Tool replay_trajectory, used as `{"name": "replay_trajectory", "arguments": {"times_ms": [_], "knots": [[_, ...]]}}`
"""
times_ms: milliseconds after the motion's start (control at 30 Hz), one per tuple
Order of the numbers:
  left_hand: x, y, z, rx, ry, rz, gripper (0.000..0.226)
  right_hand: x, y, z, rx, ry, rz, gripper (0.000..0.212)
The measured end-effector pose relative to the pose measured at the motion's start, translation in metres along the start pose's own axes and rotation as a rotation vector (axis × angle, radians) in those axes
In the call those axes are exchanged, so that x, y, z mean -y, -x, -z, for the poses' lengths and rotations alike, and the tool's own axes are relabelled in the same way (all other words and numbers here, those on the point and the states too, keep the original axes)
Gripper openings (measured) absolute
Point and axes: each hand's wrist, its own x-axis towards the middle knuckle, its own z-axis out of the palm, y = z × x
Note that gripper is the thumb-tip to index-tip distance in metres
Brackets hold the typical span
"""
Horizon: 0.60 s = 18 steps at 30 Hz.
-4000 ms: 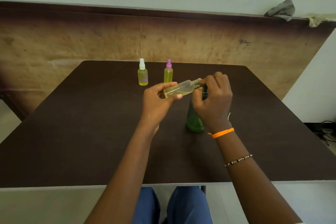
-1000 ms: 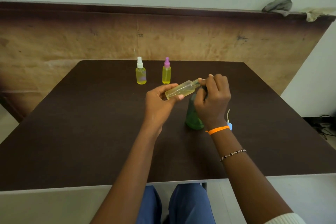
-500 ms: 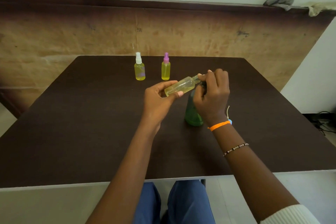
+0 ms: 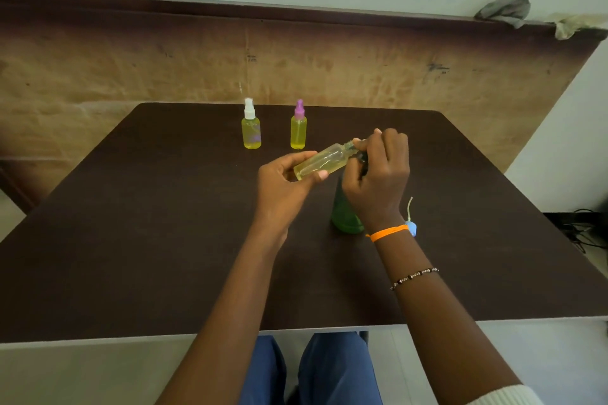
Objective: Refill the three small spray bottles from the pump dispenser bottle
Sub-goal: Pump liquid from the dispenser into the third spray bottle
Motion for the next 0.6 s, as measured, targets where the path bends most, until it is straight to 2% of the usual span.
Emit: {"name": "replay_trajectory", "arguments": {"times_ms": [300,400,600], "knots": [[-0.002,-0.001,-0.001,0.019,0.039,-0.002,0.032,0.006,-0.012,0.005,0.006,-0.047,-0.052,0.012],[0.001,-0.002,-0.002,0.016,0.036,0.003,0.033,-0.001,0.001,0.001,-0.033,-0.018,-0.008,0.014],[0.000,0.000,0.000,0.029,0.042,0.002,0.031,-0.001,-0.006,0.002,-0.012,-0.038,0.008,0.011]]}}
